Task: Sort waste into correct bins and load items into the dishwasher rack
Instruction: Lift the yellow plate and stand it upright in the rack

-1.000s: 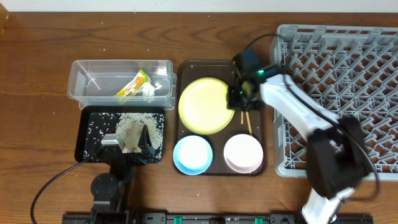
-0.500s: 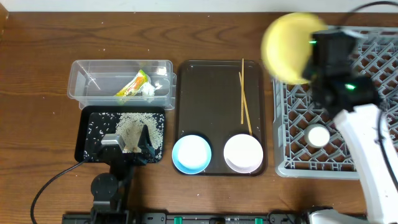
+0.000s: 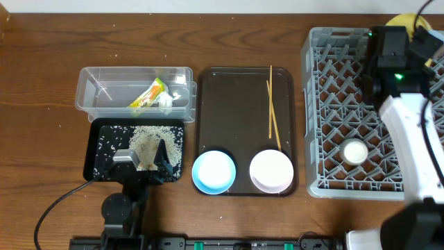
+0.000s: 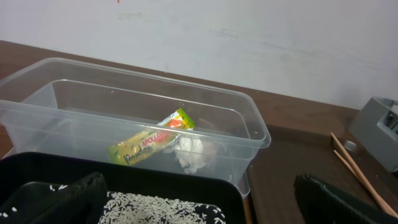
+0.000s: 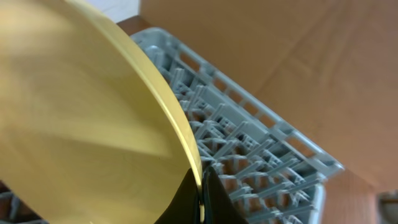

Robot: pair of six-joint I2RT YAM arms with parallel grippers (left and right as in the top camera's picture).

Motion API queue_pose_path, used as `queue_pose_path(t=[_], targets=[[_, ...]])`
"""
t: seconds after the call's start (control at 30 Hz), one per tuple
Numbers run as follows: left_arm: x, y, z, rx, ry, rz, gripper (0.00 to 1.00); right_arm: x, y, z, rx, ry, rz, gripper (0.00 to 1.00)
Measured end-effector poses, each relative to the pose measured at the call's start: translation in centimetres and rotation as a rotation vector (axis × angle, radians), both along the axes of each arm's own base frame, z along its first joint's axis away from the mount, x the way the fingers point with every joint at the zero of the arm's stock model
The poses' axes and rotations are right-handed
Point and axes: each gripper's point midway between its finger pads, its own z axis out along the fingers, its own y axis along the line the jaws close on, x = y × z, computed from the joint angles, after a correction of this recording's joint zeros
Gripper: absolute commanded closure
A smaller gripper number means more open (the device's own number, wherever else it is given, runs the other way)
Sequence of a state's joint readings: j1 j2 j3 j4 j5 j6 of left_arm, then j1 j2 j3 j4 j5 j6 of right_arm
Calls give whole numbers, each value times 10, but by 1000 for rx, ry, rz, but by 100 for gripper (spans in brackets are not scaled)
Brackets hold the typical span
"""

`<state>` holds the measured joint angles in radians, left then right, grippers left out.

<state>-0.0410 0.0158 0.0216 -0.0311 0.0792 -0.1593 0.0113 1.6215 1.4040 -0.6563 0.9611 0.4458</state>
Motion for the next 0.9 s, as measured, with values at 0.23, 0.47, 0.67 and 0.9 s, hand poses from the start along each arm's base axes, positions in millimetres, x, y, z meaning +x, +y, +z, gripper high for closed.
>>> queue_pose_path(t=[0.23,0.47,0.67,0.9], targets=[[0,0,0,0,0,0,2,26,6,-39,23,62,40,70],[0,0,0,0,0,0,2,34,49,-51,12,167,184,31],[0,0,0,0,0,0,2,24,158,-69,178,285,538,36],[0,0,0,0,0,0,1,-30,329,-97,593,451,1106,38]])
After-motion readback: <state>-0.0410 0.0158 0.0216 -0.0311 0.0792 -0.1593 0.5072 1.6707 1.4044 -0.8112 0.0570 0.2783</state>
